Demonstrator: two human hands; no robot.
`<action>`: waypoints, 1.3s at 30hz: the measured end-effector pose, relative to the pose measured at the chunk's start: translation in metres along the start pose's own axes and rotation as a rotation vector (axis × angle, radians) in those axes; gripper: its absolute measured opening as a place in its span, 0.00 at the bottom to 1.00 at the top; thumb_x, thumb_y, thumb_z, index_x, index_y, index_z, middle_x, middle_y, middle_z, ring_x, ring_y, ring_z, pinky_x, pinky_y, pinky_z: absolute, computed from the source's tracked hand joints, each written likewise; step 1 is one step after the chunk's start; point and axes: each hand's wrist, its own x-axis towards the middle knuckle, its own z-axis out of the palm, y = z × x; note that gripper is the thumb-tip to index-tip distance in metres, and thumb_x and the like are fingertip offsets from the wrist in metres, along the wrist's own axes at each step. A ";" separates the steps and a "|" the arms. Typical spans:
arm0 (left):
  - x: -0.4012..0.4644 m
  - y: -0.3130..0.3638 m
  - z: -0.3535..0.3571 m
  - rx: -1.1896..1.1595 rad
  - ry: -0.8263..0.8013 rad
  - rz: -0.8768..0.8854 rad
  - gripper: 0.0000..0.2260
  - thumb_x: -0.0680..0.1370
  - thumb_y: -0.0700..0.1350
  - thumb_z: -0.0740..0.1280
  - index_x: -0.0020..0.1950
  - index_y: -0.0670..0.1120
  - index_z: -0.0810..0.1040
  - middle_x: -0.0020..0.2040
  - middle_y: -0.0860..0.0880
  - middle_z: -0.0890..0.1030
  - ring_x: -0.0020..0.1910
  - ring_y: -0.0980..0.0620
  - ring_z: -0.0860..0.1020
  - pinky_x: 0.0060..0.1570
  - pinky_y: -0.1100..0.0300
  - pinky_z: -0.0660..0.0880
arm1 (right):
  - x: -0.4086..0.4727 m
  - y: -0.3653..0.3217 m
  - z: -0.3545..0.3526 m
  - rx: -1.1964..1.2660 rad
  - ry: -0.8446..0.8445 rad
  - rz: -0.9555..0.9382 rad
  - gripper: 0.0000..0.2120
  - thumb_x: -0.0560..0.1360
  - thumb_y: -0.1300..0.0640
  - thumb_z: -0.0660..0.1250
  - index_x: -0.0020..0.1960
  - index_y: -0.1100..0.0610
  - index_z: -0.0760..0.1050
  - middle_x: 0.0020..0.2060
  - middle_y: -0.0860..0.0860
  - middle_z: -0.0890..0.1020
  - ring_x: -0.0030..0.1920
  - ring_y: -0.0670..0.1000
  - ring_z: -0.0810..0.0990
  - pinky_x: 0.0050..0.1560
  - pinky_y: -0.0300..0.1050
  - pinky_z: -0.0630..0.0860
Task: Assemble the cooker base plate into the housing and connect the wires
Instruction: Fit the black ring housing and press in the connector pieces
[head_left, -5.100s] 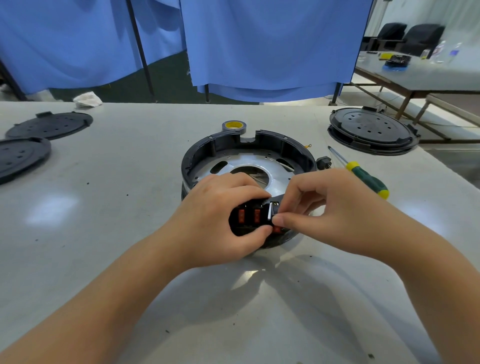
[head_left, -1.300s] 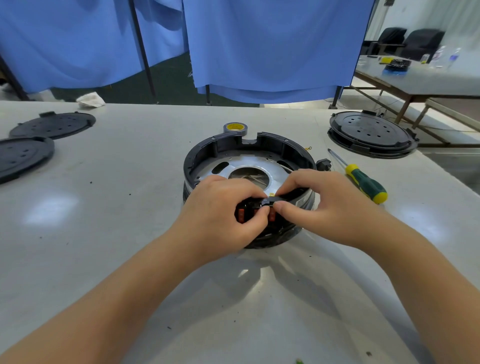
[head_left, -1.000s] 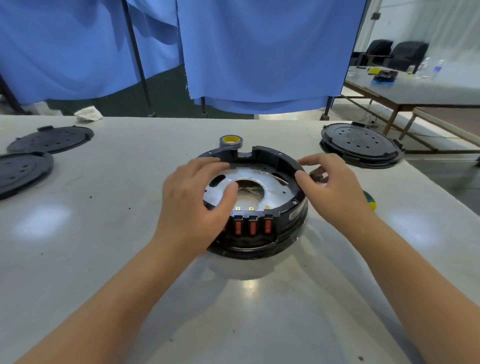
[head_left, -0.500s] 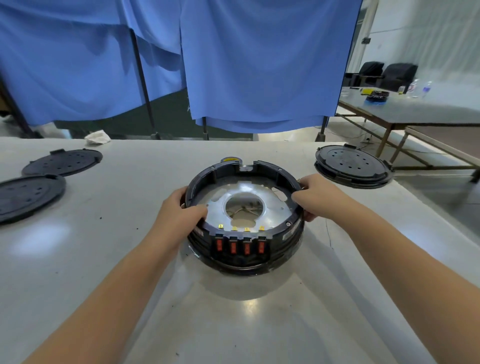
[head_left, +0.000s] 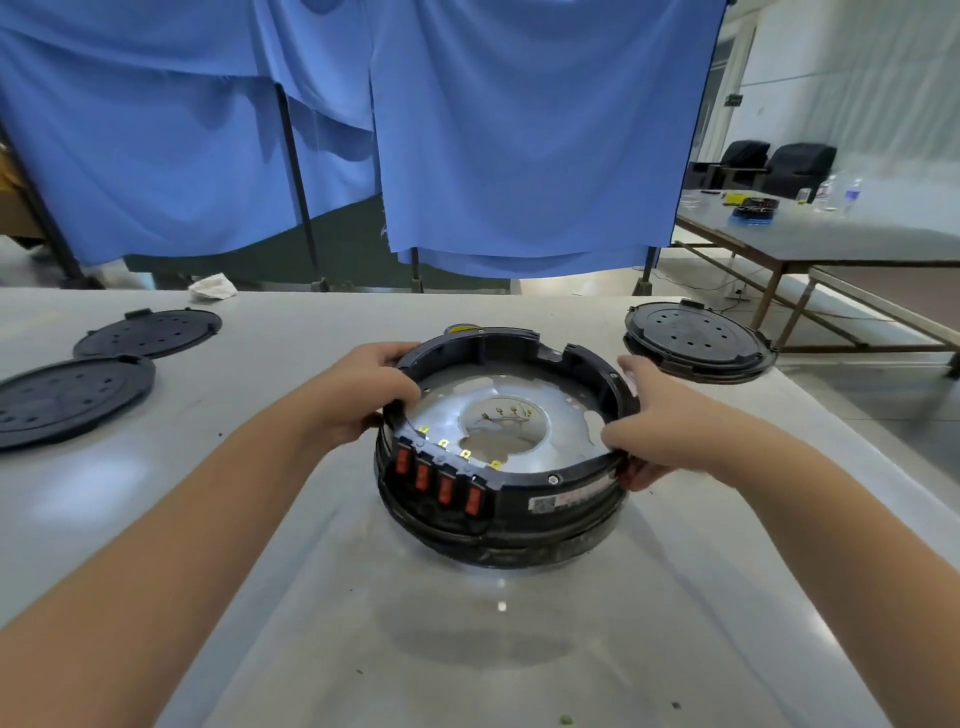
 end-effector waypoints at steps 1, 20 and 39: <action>0.002 0.000 0.001 -0.011 -0.034 0.002 0.32 0.57 0.33 0.59 0.56 0.51 0.82 0.41 0.47 0.79 0.35 0.50 0.76 0.28 0.62 0.69 | -0.011 0.004 0.003 -0.047 0.038 -0.037 0.38 0.71 0.61 0.60 0.74 0.40 0.48 0.48 0.55 0.79 0.33 0.55 0.85 0.40 0.50 0.83; 0.019 -0.004 0.055 0.476 0.081 0.210 0.23 0.76 0.42 0.66 0.71 0.48 0.70 0.66 0.50 0.74 0.61 0.52 0.74 0.54 0.63 0.67 | -0.008 0.031 0.016 -0.443 0.272 0.004 0.33 0.73 0.42 0.61 0.73 0.49 0.53 0.46 0.50 0.81 0.39 0.53 0.83 0.47 0.49 0.80; 0.021 -0.009 0.033 0.721 0.209 -0.078 0.11 0.77 0.46 0.64 0.53 0.40 0.80 0.48 0.40 0.81 0.48 0.41 0.80 0.44 0.55 0.75 | -0.010 0.032 0.022 -0.319 0.517 -0.148 0.15 0.72 0.53 0.63 0.56 0.58 0.73 0.45 0.54 0.78 0.43 0.55 0.72 0.40 0.46 0.67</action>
